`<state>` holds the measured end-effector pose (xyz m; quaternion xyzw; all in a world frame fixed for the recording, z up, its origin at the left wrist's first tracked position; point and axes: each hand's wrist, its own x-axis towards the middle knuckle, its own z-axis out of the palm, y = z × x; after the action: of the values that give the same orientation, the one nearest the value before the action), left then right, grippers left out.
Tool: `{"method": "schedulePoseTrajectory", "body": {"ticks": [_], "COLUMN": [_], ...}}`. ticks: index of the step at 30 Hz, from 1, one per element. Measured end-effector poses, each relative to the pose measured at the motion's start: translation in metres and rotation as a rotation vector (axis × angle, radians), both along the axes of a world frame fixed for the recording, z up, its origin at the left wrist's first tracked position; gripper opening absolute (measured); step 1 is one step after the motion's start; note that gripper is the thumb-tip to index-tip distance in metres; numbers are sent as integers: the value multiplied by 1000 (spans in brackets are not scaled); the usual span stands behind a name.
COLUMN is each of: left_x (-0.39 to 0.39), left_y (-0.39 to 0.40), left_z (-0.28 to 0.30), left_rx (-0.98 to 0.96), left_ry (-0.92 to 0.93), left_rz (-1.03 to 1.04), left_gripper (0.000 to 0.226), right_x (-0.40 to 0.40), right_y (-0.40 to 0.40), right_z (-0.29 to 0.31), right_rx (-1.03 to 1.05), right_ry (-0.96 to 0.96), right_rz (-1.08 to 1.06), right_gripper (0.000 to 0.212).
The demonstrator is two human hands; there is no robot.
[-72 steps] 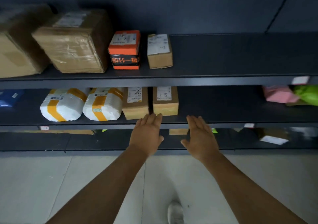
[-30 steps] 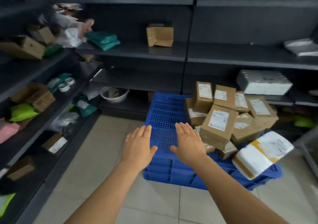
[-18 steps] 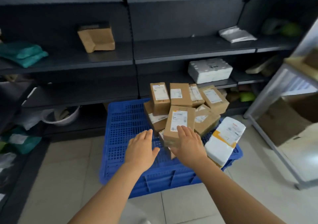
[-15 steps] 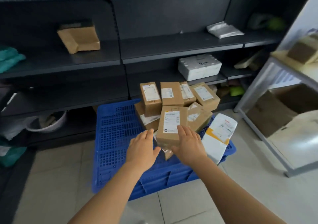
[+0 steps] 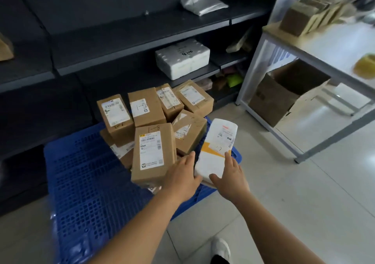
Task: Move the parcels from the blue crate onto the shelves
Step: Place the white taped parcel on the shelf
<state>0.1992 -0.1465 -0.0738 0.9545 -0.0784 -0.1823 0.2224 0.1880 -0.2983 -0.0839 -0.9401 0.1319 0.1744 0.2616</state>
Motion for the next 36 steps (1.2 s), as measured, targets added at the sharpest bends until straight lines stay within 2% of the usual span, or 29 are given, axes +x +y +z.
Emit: {"method": "schedulePoseTrajectory", "body": {"ticks": [11, 18, 22, 29, 36], "left_x": [56, 77, 73, 49, 14], "left_y": [-77, -90, -93, -104, -100], "left_z": [-85, -112, -116, -94, -41], "left_rx": [86, 42, -12, -141, -285], "left_ry": [203, 310, 333, 238, 17], "left_rz": [120, 242, 338, 439, 525], "left_gripper": [77, 90, 93, 91, 94], "right_x": [50, 69, 67, 55, 30], "right_y": [-75, -80, -83, -96, -94], "right_z": [-86, -125, -134, -112, -60], "right_rx": [181, 299, 345, 396, 558], "right_ry": [120, 206, 219, 115, -70], "right_rz": [-12, -7, -12, -61, -57], "right_gripper": [87, 101, 103, 95, 87]}}
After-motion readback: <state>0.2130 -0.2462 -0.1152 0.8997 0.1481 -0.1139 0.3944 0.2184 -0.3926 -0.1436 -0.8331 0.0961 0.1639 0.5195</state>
